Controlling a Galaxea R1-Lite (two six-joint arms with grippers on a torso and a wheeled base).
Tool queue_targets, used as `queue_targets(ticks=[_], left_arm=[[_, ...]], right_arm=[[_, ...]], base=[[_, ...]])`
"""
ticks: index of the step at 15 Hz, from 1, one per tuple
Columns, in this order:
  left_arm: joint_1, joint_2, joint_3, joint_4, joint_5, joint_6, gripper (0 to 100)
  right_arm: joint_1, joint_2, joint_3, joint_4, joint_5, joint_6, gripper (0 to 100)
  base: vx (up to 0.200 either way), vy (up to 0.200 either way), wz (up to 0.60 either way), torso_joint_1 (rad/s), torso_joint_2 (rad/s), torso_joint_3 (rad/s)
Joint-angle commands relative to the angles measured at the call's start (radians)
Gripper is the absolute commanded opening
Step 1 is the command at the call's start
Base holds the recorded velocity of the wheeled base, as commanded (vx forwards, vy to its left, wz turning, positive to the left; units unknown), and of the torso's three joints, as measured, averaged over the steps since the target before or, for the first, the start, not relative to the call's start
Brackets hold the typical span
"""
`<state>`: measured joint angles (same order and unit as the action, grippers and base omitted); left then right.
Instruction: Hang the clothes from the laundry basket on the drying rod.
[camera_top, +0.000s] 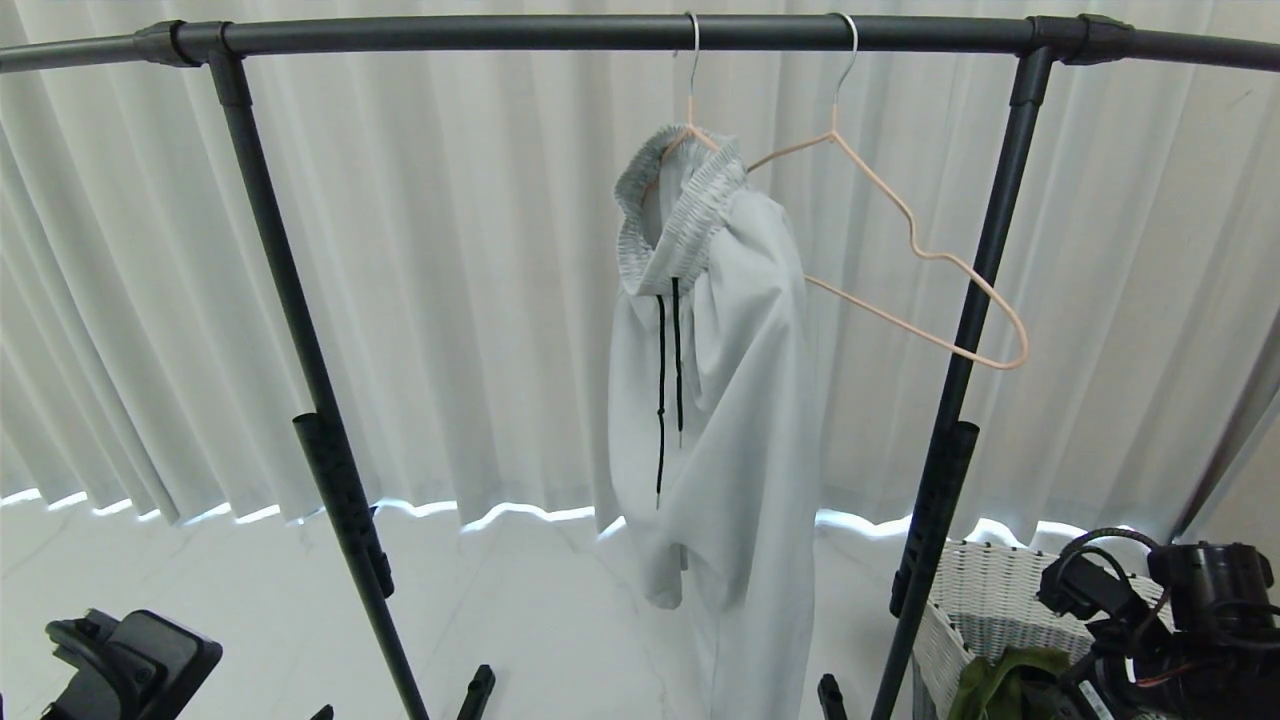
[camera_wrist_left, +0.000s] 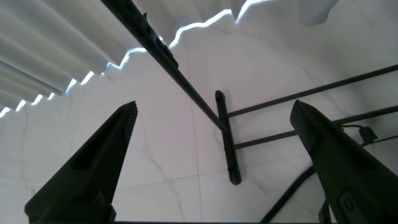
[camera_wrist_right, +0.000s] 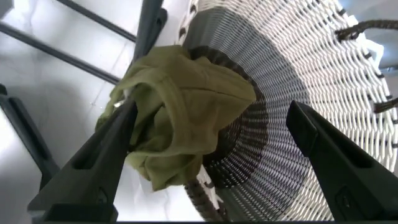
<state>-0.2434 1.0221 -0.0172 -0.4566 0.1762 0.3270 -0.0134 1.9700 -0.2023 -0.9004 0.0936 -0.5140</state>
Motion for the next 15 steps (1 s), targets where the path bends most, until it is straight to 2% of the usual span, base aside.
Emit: queue_targets(ticks=[1,3,4,7,11,13,15], left_arm=[[0.000,0.000,0.000,-0.001,0.000,0.000,100],[0.000,-0.002,0.005,-0.001,0.000,0.000,100],[0.000,-0.004,0.005,-0.001,0.000,0.001,100],[0.000,-0.002,0.013,-0.001,0.000,0.003,100],[0.000,-0.005,0.017,-0.001,0.000,0.000,100],[0.000,-0.005,0.017,-0.001,0.000,-0.002,100],[0.000,-0.007,0.017,-0.001,0.002,-0.003,100]], right_arm=[[-0.013,0.035,-0.034,-0.002,-0.006,-0.001,100],[-0.013,0.038,-0.031,-0.002,-0.055,0.000,100],[-0.013,0.038,-0.026,-0.002,-0.068,0.000,0],[-0.010,0.032,-0.031,-0.002,-0.091,0.000,0],[0.006,-0.091,-0.037,-0.003,-0.117,-0.004,0],[0.027,-0.238,-0.117,0.170,-0.172,-0.004,0],[0.055,-0.376,-0.269,0.440,-0.180,-0.003,0]], base=[[0.000,0.000,0.00,0.000,0.00,0.000],[0.000,0.000,0.00,0.000,0.00,0.000],[0.000,0.000,0.00,0.000,0.00,0.000],[0.000,0.000,0.00,0.000,0.00,0.000],[0.000,0.000,0.00,0.000,0.00,0.000],[0.000,0.000,0.00,0.000,0.00,0.000],[0.000,0.000,0.00,0.000,0.00,0.000]])
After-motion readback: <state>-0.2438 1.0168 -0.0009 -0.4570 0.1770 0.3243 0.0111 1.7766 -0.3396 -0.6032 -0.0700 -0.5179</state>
